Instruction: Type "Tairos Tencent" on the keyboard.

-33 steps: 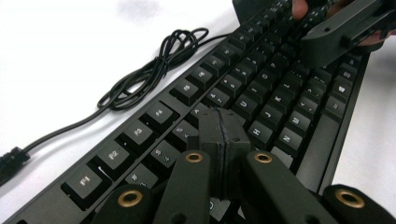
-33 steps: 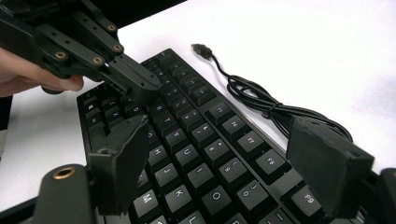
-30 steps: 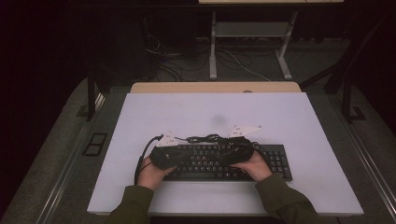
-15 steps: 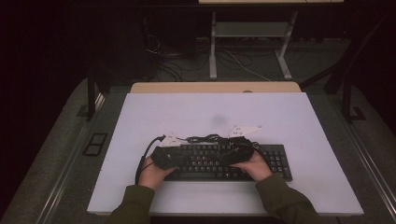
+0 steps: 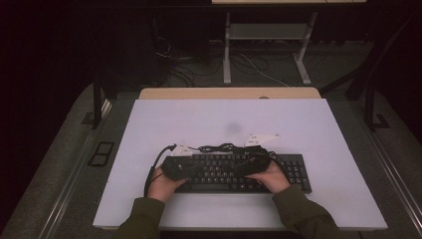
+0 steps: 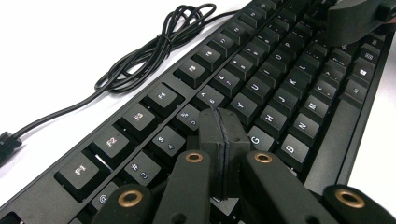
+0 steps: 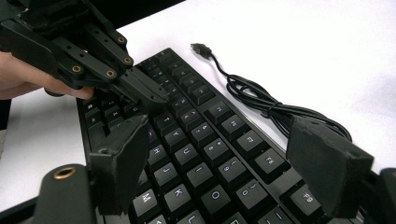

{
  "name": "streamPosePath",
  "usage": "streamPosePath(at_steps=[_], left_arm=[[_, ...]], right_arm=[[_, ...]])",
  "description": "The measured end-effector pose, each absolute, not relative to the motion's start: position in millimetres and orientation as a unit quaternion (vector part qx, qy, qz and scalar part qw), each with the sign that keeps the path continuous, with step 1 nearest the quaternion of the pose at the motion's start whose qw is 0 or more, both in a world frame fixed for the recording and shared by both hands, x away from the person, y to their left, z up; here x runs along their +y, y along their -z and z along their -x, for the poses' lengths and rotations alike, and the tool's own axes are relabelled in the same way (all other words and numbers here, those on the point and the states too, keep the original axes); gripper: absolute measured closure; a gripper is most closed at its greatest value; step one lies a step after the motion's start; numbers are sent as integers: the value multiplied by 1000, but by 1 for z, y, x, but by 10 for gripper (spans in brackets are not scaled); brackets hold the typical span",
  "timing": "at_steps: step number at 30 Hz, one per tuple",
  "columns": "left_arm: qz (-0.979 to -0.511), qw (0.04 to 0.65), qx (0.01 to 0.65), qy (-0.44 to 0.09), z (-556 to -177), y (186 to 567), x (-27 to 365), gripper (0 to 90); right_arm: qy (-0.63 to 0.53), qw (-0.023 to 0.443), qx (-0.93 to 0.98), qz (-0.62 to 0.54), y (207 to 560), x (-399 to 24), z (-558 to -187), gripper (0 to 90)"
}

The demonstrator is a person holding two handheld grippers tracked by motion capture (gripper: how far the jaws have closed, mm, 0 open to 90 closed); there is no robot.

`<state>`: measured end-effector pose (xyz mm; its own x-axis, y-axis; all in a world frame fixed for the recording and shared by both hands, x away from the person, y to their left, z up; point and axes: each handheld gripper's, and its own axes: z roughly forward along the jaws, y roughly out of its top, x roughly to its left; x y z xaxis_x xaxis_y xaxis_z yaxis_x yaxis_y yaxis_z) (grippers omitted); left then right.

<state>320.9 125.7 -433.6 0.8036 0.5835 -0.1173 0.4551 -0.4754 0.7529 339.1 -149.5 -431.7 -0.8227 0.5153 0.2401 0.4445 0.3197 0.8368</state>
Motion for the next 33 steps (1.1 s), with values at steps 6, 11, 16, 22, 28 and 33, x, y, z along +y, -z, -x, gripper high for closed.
streamPosePath(at_steps=[6, 11, 16, 22, 28, 33], left_arm=[[-854, 415, 302, -79, -320, 432, 127, 891], [-852, 422, 300, -79, -318, 429, 128, 880], [-848, 429, 302, -77, -316, 427, 130, 831], [-843, 436, 306, -78, -312, 425, 135, 766], [-840, 438, 310, -81, -309, 424, 140, 663], [-838, 442, 309, -82, -305, 425, 145, 516]], right_arm=[[-504, 35, 810, -298, 431, -151, -339, 211], [-505, 35, 809, -297, 430, -151, -339, 211], [-507, 33, 808, -299, 430, -153, -340, 203], [-505, 34, 808, -300, 428, -154, -340, 190], [-506, 37, 811, -294, 428, -155, -339, 190], [-503, 33, 814, -290, 428, -154, -338, 190]])
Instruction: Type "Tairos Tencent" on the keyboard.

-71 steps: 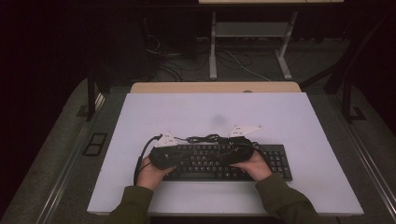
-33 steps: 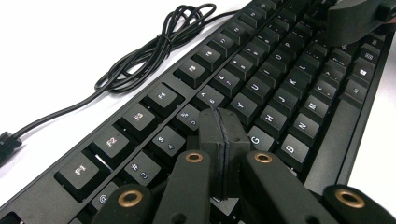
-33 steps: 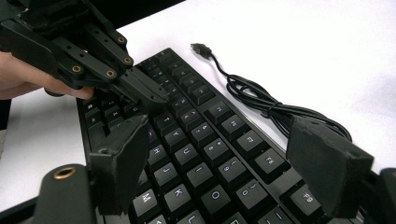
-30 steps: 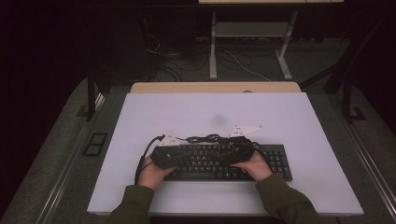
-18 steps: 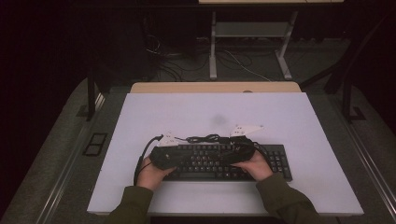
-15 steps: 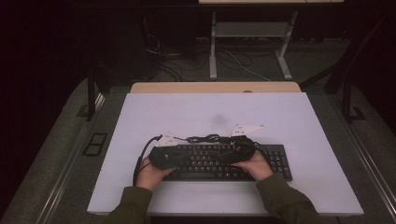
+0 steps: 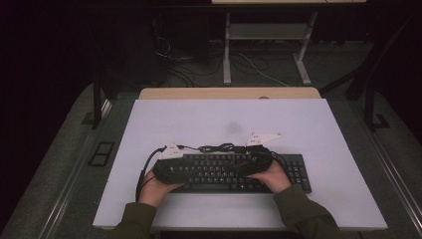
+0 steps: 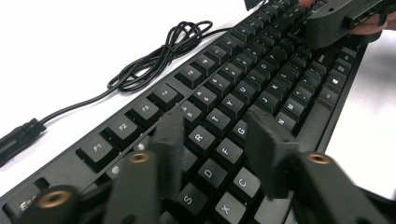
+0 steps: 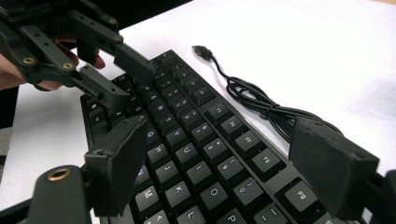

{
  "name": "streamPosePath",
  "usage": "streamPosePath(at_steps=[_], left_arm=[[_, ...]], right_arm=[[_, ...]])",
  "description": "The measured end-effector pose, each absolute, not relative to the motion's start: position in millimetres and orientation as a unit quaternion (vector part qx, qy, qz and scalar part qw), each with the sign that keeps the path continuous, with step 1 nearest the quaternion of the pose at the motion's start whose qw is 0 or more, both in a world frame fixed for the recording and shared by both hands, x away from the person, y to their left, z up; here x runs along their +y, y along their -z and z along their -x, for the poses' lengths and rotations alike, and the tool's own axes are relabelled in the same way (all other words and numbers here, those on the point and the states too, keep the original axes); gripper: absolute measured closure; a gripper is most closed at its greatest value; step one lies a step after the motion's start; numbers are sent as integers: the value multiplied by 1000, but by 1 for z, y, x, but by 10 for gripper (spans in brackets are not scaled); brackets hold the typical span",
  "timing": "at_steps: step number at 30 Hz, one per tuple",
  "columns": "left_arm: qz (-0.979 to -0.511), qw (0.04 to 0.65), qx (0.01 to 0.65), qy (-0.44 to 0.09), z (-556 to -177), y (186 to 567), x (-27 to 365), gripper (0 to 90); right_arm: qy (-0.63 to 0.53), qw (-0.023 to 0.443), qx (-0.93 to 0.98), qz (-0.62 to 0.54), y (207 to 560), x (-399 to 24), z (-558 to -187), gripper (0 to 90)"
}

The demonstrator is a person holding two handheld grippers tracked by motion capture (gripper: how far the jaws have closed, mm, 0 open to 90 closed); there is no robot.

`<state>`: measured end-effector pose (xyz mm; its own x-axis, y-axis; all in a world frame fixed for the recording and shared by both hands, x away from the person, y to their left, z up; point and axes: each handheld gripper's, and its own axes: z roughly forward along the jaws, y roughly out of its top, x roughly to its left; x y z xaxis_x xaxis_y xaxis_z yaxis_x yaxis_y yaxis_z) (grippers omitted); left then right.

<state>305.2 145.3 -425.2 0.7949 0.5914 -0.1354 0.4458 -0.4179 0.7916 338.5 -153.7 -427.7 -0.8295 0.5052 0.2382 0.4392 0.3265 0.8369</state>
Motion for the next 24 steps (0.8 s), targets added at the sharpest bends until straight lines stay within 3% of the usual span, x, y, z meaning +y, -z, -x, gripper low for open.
streamPosePath(at_steps=[5, 15, 24], left_arm=[[-831, 450, 316, -86, -303, 425, 150, 387], [-825, 459, 318, -91, -305, 427, 156, 234], [-820, 466, 319, -98, -304, 427, 158, 189]], right_arm=[[-495, 27, 818, -291, 429, -154, -338, 230], [-483, 27, 828, -283, 429, -155, -337, 393], [-451, 32, 845, -285, 433, -154, -336, 602]])
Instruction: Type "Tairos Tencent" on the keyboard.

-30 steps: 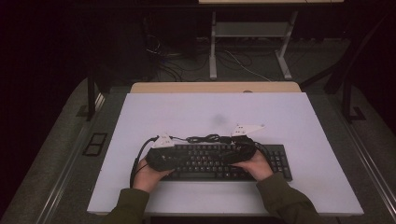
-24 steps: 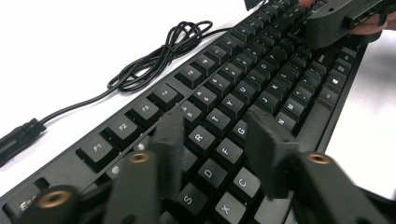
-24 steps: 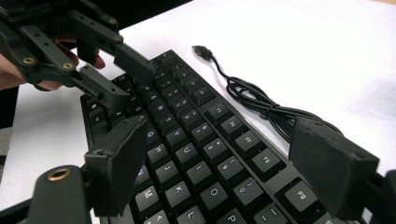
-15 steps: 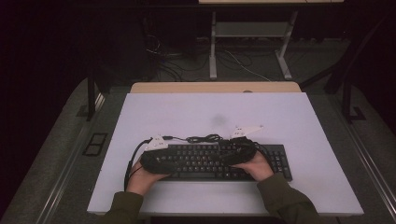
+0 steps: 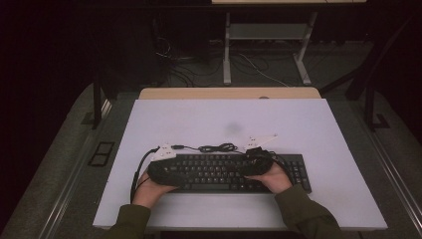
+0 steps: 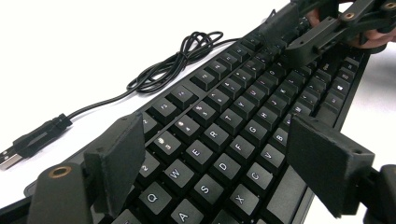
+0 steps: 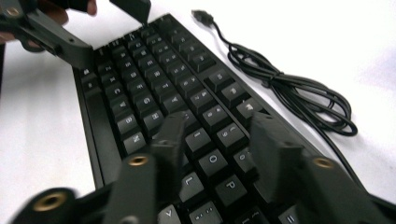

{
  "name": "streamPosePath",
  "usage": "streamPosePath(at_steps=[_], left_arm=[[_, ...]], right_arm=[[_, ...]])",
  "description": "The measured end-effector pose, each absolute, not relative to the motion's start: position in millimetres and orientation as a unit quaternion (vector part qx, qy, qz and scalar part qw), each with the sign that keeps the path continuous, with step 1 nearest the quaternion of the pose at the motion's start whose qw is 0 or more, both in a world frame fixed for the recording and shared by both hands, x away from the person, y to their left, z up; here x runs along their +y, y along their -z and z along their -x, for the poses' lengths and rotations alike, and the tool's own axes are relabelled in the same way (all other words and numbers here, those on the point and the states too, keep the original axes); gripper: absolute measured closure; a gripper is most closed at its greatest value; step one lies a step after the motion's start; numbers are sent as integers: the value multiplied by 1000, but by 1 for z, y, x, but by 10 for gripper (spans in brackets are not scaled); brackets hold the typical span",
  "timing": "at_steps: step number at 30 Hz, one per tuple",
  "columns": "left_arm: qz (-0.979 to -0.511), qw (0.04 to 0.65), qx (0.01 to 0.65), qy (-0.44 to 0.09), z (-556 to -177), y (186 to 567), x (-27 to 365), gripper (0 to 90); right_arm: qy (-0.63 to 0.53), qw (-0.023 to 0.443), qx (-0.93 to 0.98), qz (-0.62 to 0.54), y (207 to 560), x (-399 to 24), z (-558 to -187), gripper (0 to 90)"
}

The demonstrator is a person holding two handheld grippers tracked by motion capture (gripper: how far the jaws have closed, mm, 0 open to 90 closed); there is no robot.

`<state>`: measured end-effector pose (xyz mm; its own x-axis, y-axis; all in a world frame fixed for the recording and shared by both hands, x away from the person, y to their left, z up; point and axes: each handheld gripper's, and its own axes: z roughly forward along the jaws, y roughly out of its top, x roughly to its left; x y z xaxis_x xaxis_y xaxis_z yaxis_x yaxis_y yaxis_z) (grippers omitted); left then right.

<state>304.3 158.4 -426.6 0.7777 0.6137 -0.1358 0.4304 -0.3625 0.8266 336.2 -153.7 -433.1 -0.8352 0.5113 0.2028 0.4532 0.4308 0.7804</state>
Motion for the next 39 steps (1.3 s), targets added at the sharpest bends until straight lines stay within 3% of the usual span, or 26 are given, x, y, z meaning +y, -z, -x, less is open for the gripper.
streamPosePath(at_steps=[5, 12, 37, 39], left_arm=[[-821, 466, 316, -101, -304, 428, 158, 180], [-823, 462, 313, -103, -304, 429, 158, 176], [-827, 458, 310, -105, -304, 430, 158, 172], [-826, 458, 311, -105, -304, 429, 159, 172]], right_arm=[[-436, 31, 853, -285, 435, -153, -336, 759], [-428, 27, 859, -279, 437, -152, -336, 885], [-417, 31, 867, -272, 439, -148, -335, 892], [-427, 27, 862, -274, 437, -150, -336, 856]])
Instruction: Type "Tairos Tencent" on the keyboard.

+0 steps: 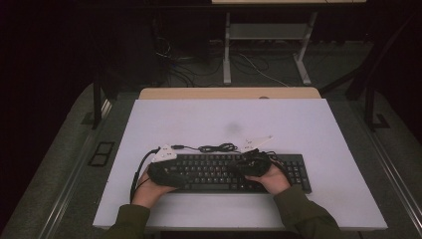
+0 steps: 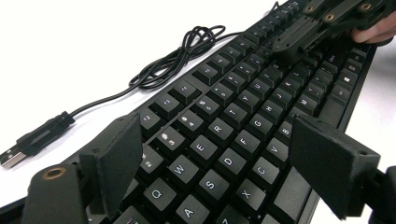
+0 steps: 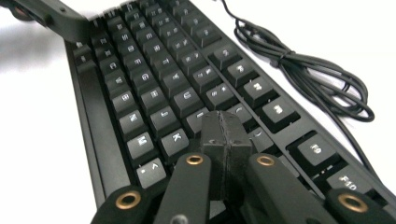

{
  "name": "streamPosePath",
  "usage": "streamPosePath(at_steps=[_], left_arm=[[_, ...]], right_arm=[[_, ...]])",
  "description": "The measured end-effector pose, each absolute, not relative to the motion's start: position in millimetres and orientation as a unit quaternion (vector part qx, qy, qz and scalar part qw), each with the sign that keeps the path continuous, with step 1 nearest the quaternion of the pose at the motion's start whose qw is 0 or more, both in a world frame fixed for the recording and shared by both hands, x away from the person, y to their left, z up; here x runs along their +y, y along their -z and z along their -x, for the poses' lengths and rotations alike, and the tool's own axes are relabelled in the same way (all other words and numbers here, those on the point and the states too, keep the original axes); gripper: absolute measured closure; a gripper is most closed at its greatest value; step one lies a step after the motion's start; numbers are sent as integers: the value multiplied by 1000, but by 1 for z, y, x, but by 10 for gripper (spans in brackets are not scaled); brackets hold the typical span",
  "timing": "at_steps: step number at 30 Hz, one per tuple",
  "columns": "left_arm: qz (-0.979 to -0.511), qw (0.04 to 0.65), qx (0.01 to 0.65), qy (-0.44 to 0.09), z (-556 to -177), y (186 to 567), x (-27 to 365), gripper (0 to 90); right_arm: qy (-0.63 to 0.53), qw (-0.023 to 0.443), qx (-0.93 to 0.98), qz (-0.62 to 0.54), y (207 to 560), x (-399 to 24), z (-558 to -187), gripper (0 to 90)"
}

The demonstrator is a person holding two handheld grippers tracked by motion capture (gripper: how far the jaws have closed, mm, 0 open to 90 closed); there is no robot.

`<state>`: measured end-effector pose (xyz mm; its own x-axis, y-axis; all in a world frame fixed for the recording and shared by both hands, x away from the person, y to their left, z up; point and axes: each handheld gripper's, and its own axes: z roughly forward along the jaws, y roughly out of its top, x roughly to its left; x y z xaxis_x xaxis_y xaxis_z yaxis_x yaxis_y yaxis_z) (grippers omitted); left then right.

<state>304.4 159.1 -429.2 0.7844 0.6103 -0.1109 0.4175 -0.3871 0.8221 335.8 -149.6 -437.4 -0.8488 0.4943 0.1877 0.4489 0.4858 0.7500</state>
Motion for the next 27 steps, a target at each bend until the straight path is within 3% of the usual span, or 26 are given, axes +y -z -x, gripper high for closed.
streamPosePath(at_steps=[5, 10, 18, 27], left_arm=[[-827, 457, 311, -105, -305, 429, 161, 173], [-827, 456, 311, -106, -305, 429, 163, 193], [-828, 456, 308, -110, -304, 428, 166, 301], [-831, 454, 305, -104, -303, 428, 169, 509]], right_arm=[[-442, 21, 853, -276, 435, -153, -337, 802], [-458, 12, 844, -277, 433, -156, -338, 635], [-474, 18, 831, -290, 433, -161, -341, 380], [-477, 40, 821, -311, 435, -167, -344, 277]])
